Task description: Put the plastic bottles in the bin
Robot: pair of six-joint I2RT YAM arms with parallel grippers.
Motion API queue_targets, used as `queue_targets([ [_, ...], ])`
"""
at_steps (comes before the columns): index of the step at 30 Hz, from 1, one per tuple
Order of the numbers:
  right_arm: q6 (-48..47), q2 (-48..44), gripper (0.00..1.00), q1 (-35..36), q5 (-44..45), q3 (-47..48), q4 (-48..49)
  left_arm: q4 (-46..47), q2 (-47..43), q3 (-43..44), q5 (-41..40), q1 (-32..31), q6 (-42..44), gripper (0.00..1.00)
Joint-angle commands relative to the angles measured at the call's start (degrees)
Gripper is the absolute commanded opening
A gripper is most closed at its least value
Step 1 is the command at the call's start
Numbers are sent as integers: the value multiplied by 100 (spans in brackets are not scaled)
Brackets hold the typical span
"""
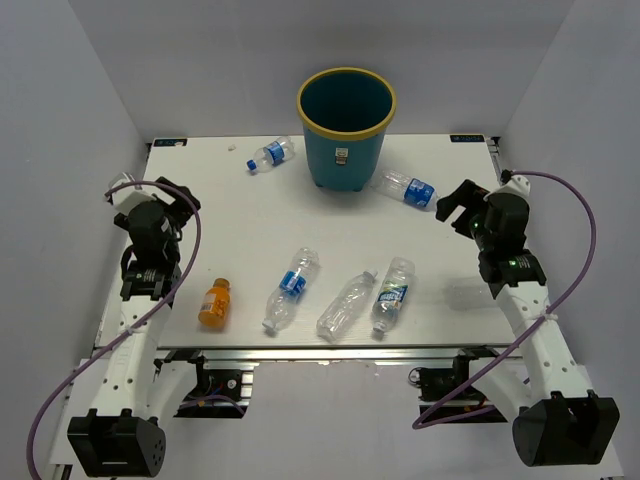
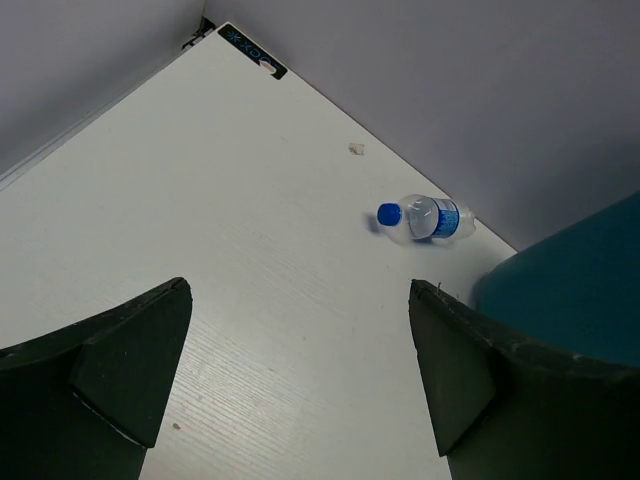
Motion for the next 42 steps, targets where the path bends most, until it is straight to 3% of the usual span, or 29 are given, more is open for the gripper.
queue_targets([
  [1,-120,-77,89,-10,34,182,361,25,-70,-118,214,16,-29,98],
  [5,-997,353,89,-18,-886,452,582,7,88,-92,267,16,-11,98],
  [6,-1609,511,89,-18,-1064,550,608,16,115,-83,293,16,7,98],
  [8,-2166,1169,89,-18,-1441,778,740,-1,168,-56,293,16,33,98],
  [12,-4203,2698,89,-10,-2775,1796,373,-54,238,-65,232,16,68,98],
  [13,-4817,3319,89,-10,-2788,2338,154,-54,247,-74,145,16,77,98],
  [15,-5190,3867,89,-1,-2666,2825,-313,-28,264,-91,39,16,77,98],
  [19,-6297,4844,89,8,-2613,3353,-192,-1,361,-101,-111,16,77,98],
  [29,-7002,6066,89,17,-3263,4644,-981,60,607,-74,38,16,156,98],
  [38,-6880,6963,89,26,-2613,5182,-955,-1,651,-74,-76,16,165,98],
  [42,-6678,7236,77,34,-2586,5236,-886,-80,713,-21,-199,16,156,98],
])
